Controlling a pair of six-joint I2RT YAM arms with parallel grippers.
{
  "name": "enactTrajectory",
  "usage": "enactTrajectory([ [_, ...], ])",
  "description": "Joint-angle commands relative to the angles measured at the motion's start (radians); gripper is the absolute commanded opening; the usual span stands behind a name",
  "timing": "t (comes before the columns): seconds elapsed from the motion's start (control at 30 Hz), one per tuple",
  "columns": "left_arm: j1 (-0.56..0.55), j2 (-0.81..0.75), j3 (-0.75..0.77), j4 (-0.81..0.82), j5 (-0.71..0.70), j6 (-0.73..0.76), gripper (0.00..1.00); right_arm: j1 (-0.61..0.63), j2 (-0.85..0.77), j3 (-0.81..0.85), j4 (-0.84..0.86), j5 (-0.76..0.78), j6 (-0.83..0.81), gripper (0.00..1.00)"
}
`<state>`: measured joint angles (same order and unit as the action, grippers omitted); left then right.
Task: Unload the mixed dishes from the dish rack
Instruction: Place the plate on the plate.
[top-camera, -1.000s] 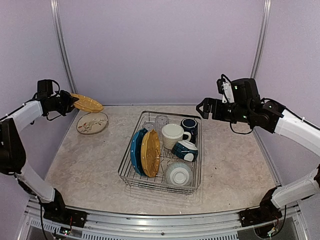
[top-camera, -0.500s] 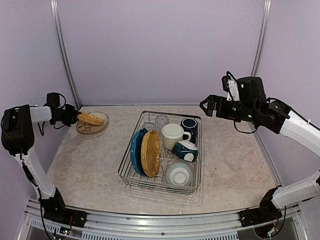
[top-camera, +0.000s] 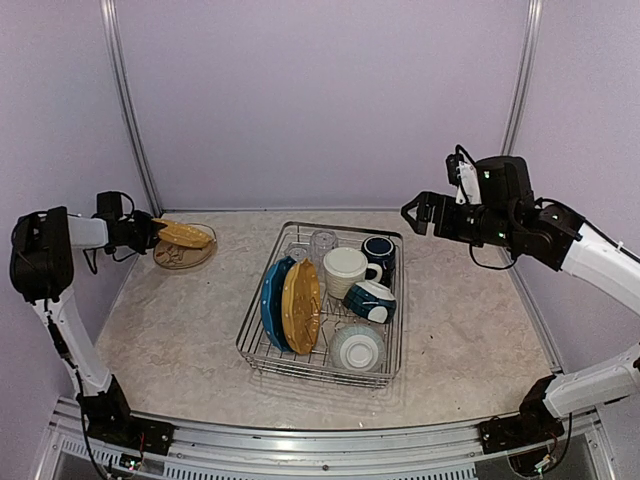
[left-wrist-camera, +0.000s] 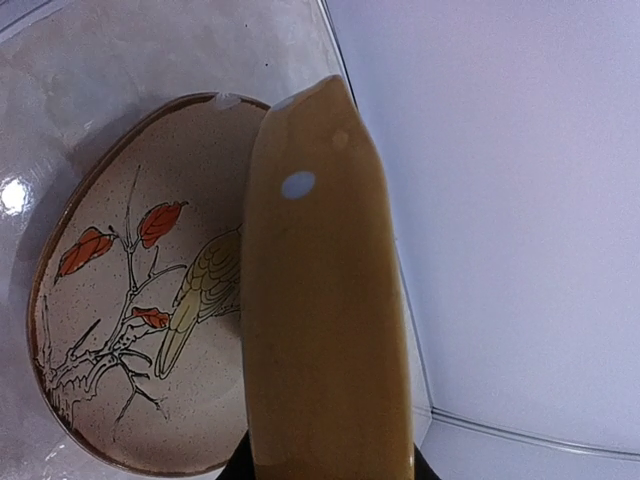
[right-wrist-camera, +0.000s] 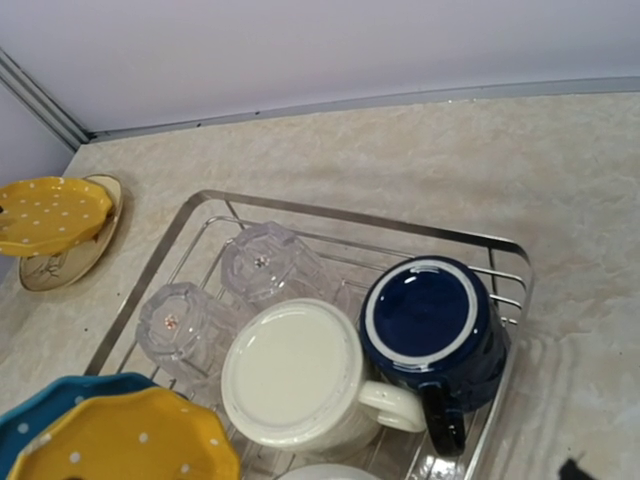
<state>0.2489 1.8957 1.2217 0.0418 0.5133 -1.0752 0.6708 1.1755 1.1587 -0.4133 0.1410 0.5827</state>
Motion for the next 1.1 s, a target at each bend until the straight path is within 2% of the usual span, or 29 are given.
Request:
enactTrajectory([
  [0.0,0.013,-0.013,-0.008,0.064,0.019,0.025,0.23,-0.011,-0.021,-0.024,0.007,0.008,0.010,1.00],
  [0.17,0.014,-0.027,0.003,-0.077,-0.022,0.085,0.48,-0.011,-0.025,-0.037,0.025,0.000,0.008,1.00],
  [0.27,0.012,-0.034,-0.002,-0.136,-0.046,0.113,0.59,-0.011,-0.032,-0.050,0.046,-0.003,0.005,1.00],
  [0.4,0.010,-0.049,-0.012,-0.178,-0.078,0.138,0.64,-0.015,-0.034,-0.059,0.060,-0.006,-0.004,1.00],
  [0.77,-0.046,-0.036,0.100,-0.402,-0.271,0.235,0.94,-0.029,-0.069,-0.063,0.062,-0.004,-0.018,1.00],
  [0.87,-0.065,-0.027,0.120,-0.437,-0.313,0.254,0.99,-0.031,-0.082,-0.071,0.070,-0.007,-0.018,1.00],
  [0.97,-0.073,-0.026,0.122,-0.457,-0.341,0.265,0.99,-0.031,-0.086,-0.074,0.064,-0.009,-0.016,1.00],
  [1.07,-0.073,-0.019,0.117,-0.437,-0.312,0.267,0.98,-0.033,-0.091,-0.074,0.061,-0.008,-0.013,1.00],
])
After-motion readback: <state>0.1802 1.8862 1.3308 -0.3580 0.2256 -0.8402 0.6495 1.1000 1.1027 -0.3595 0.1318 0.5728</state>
